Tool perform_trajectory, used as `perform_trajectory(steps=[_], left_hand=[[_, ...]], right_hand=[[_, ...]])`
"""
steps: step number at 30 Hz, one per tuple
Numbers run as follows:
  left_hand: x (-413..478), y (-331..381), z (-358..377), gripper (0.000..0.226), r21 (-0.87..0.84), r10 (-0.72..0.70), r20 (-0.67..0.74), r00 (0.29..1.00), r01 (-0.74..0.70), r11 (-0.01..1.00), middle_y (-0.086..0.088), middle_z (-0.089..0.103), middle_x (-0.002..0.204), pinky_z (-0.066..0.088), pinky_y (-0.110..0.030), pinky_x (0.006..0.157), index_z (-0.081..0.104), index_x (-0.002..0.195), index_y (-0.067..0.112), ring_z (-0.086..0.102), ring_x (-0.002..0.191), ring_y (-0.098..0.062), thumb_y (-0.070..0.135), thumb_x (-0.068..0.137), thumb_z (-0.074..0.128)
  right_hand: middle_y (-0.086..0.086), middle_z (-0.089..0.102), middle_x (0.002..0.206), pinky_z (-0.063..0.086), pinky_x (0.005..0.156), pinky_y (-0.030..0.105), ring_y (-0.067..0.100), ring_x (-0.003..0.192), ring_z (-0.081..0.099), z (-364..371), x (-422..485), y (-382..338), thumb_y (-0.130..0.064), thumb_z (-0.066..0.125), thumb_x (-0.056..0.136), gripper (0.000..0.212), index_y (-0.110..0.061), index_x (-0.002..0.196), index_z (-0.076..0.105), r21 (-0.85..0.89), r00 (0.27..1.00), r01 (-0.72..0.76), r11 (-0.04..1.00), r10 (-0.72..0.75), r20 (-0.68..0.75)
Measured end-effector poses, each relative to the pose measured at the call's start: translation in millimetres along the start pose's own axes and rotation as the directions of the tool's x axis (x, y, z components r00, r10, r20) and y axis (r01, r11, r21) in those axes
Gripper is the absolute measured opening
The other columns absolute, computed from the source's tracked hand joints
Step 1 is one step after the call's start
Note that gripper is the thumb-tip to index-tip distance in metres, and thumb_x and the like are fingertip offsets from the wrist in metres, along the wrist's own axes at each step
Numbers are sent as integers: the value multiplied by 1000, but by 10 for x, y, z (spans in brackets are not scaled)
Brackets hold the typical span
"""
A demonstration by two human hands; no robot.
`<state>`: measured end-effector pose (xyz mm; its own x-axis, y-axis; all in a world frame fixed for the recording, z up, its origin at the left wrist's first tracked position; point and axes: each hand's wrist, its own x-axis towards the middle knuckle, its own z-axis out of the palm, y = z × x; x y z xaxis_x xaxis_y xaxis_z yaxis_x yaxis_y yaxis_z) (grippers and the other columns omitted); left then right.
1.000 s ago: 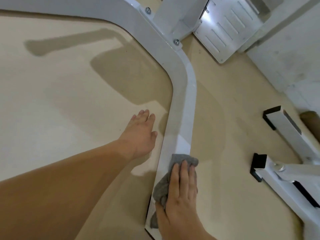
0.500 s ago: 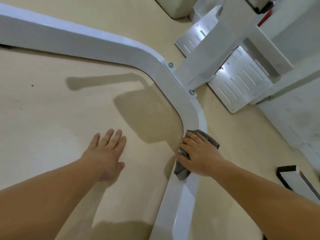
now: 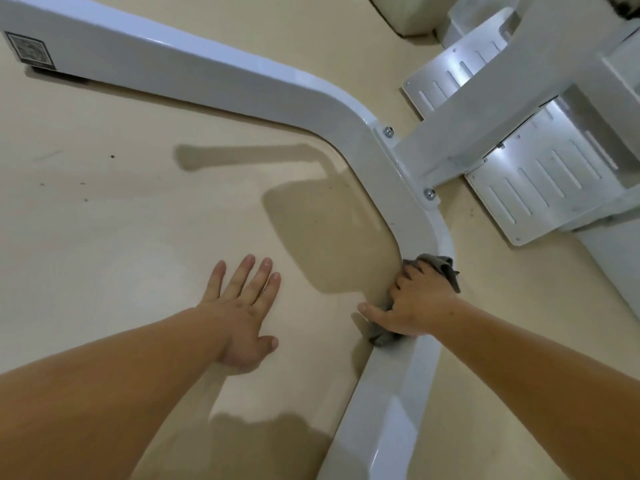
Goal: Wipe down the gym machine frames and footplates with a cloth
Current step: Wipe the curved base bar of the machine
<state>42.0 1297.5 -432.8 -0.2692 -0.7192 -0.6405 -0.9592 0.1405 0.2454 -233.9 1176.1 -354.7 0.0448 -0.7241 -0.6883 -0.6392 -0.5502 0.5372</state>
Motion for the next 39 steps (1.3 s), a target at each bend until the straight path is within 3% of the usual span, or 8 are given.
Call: perform_trajectory(steps=[11, 16, 19, 25, 29, 32, 36, 39], left_hand=[[-286, 66, 435, 78, -12, 61, -319, 946, -68, 998, -11, -31, 166, -9, -51, 126, -18, 161, 13, -29, 152, -32, 53, 104, 17], [-549, 231, 757, 72, 24, 135, -299, 945, -134, 991, -13, -29, 166, -8, -53, 126, -14, 162, 13, -27, 153, -35, 46, 106, 18], [-540, 183, 661, 76, 66, 151, -261, 954, -138, 988, -13, -28, 167, -9, -50, 126, -14, 162, 13, -26, 154, -34, 48, 106, 25], [-552, 6, 347, 75, 55, 74, -252, 965, -63, 997, -12, -20, 169, -7, -46, 127, -9, 162, 13, -19, 156, -33, 46, 106, 29], [-581, -31, 263, 74, 31, 51, -256, 965, -44, 999, -11, -18, 170, -4, -45, 128, -8, 163, 14, -15, 157, -33, 46, 106, 29], [-590, 2, 222, 74, 28, 52, -258, 965, -47, 999, -10, -15, 170, -2, -44, 128, -5, 163, 15, -11, 157, -32, 46, 106, 31], [-545, 106, 134, 74, -1, 33, -275, 961, -35, 999, -8, -14, 171, -2, -42, 128, -6, 163, 17, -10, 158, -30, 48, 106, 30], [-476, 192, 9, 75, -38, 24, -265, 964, -35, 999, -8, -16, 171, -2, -42, 128, -9, 163, 18, -12, 158, -29, 48, 107, 29]], right_hand=[[22, 57, 132, 15, 118, 55, 40, 129, 41, 325, -1829, -1520, -72, 17, 92, 89, -7, 133, 61, 28, 900, 435, 900, -433, -57], [-1, 68, 96, 41, 103, 47, 30, 103, 59, 750, -2465, -2034, -57, 51, 91, 38, -27, 92, 74, 181, 784, 616, 767, -574, -235], [-6, 62, 82, 35, 106, 39, 23, 94, 56, 758, -2330, -1826, -58, 50, 92, 38, -29, 80, 71, 259, 762, 634, 729, -531, -371], [-6, 53, 138, -7, 125, 47, 23, 147, 25, 414, -1525, -837, -65, 21, 89, 66, -33, 123, 68, 195, 958, 152, 969, -96, -269], [-11, 62, 121, 2, 125, 46, 21, 129, 46, 553, -2047, -1177, -65, 30, 98, 55, -34, 120, 69, 207, 869, 432, 878, -345, -355], [-16, 56, 134, 8, 125, 44, 13, 139, 38, 627, -2086, -1034, -70, 29, 100, 53, -41, 133, 58, 249, 816, 541, 804, -430, -386], [-7, 13, 171, -11, 126, 42, 15, 157, -10, 586, -1248, -408, -69, 26, 100, 68, -36, 159, 29, 381, 920, 225, 897, -67, -386], [4, -18, 171, -16, 124, 41, 22, 154, -26, 447, -711, -253, -57, 34, 103, 79, -20, 165, 2, 543, 936, -5, 840, 195, -294]])
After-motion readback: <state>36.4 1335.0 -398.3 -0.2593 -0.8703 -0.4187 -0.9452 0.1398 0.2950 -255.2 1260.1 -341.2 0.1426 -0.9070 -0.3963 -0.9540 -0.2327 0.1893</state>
